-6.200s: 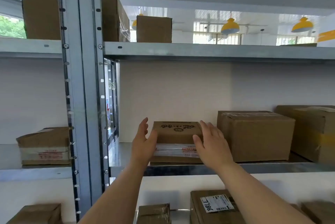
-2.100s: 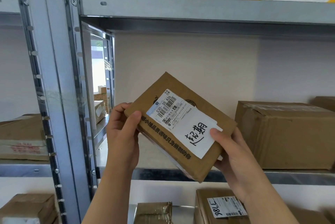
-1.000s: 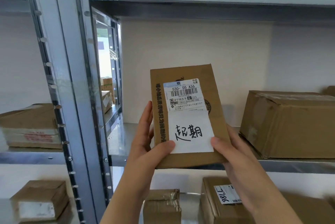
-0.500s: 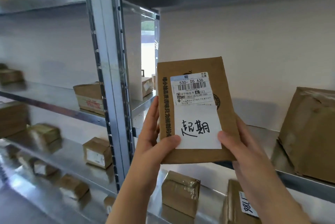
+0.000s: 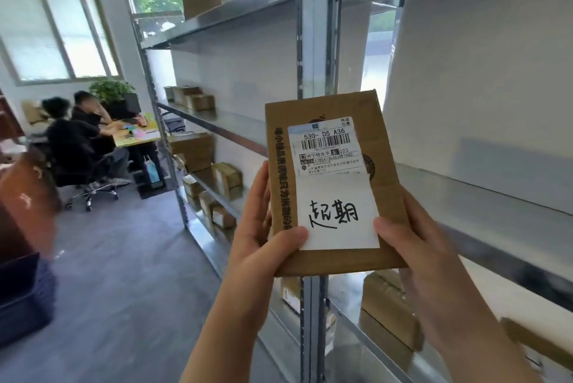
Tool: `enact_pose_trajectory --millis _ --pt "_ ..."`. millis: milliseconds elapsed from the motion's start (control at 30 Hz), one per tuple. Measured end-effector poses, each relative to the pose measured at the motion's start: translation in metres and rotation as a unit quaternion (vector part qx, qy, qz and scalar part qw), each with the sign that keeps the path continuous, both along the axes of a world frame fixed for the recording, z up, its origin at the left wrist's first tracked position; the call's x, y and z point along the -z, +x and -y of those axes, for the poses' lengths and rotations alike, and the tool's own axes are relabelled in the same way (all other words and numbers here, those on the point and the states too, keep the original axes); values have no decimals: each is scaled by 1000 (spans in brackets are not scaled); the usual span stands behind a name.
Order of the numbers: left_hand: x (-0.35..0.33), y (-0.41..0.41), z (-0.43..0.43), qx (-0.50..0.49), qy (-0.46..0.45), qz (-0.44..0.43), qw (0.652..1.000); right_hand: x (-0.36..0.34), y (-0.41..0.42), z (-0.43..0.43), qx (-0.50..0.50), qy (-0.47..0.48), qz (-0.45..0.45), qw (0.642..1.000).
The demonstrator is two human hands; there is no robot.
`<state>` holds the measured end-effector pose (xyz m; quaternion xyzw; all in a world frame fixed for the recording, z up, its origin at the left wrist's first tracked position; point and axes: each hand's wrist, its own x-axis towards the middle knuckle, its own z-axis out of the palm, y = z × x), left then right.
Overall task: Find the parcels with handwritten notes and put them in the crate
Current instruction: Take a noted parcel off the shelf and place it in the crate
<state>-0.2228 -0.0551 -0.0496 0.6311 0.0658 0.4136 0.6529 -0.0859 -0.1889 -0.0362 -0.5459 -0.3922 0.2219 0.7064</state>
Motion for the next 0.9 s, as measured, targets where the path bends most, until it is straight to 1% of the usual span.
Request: enact_pose_trajectory --millis 167,300,400,600,767,900 --pt "0 -71 6 -102 9 7 995 0 -47 -23 -98 16 2 995" --pt "3 -149 27 -207 -1 0 978 1 -108 -34 -187 21 0 982" --pt "8 -207 55 -271 -13 -5 963 6 -158 -30 -253 22 -24 967" --pt "10 -307 145 -376 -25 -2 926 12 -252 15 -376 22 -49 925" --pt "15 -379 231 -456 -31 1 890 17 -327 63 -462 0 -42 886" --pt "13 -427 289 -513 -39 7 858 17 -380 92 -529 4 -30 848"
